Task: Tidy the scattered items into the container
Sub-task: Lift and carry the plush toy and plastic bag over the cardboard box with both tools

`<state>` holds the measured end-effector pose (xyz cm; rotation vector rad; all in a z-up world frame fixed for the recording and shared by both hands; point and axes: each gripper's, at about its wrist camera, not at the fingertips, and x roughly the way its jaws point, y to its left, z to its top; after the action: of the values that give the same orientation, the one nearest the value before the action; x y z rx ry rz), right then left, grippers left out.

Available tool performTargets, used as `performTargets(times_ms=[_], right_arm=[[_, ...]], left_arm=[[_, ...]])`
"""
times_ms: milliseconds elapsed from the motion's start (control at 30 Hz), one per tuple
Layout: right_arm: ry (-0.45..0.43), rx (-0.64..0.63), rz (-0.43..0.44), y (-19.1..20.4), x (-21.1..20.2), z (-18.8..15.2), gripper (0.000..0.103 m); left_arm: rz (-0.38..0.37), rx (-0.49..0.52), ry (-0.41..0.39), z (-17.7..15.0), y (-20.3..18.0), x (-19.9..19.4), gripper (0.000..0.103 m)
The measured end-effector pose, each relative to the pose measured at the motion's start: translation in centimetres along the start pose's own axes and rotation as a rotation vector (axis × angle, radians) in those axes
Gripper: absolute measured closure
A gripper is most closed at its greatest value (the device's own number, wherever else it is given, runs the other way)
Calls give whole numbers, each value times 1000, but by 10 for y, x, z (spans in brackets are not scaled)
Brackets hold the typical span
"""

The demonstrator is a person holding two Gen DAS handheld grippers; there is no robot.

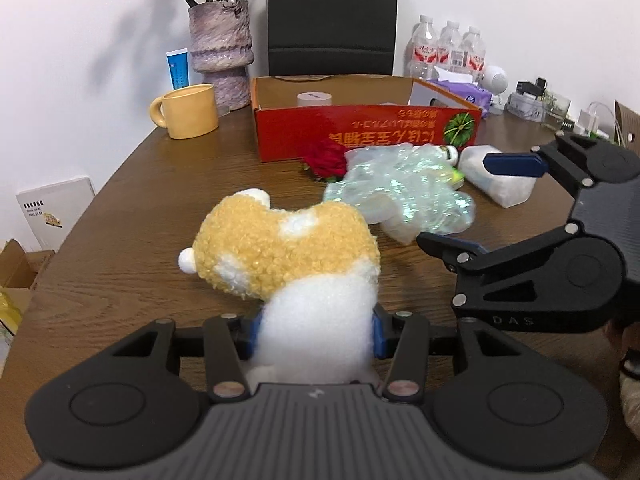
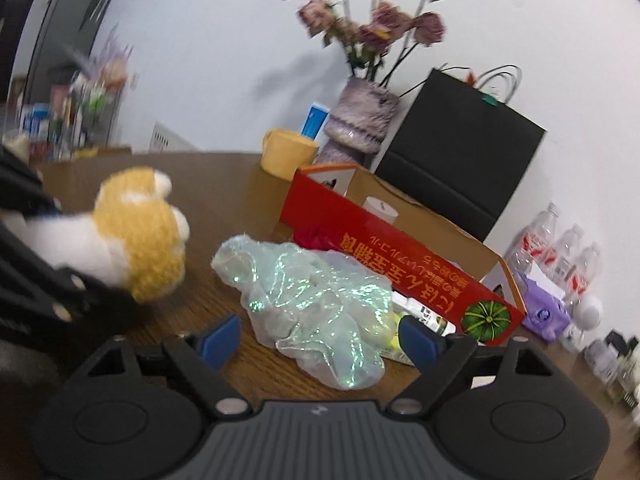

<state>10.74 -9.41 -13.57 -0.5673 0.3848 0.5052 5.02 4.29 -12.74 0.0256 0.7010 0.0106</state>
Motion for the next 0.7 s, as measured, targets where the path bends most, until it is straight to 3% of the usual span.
performTargets(times_ms=[167, 200, 267, 300, 433, 700], right_arm=[[56, -40, 17, 5, 25, 3, 18], [58, -37, 27, 4, 28, 3, 23], [76, 4, 59, 0, 32, 5, 69], [90, 35, 80, -4, 34, 5, 101], [60, 86, 73, -14, 26, 6, 99], [-69, 73, -31, -33, -21, 20, 99]], left_arm=[[6, 33, 6, 4, 6, 9, 55], [6, 35, 5, 5, 7, 10, 55], [6, 35, 4, 7, 9, 13, 55], [6, 34, 2, 8, 10, 13, 55], [8, 34, -16, 14, 11, 11, 55], [-22, 34, -113, 41, 4, -11, 55]])
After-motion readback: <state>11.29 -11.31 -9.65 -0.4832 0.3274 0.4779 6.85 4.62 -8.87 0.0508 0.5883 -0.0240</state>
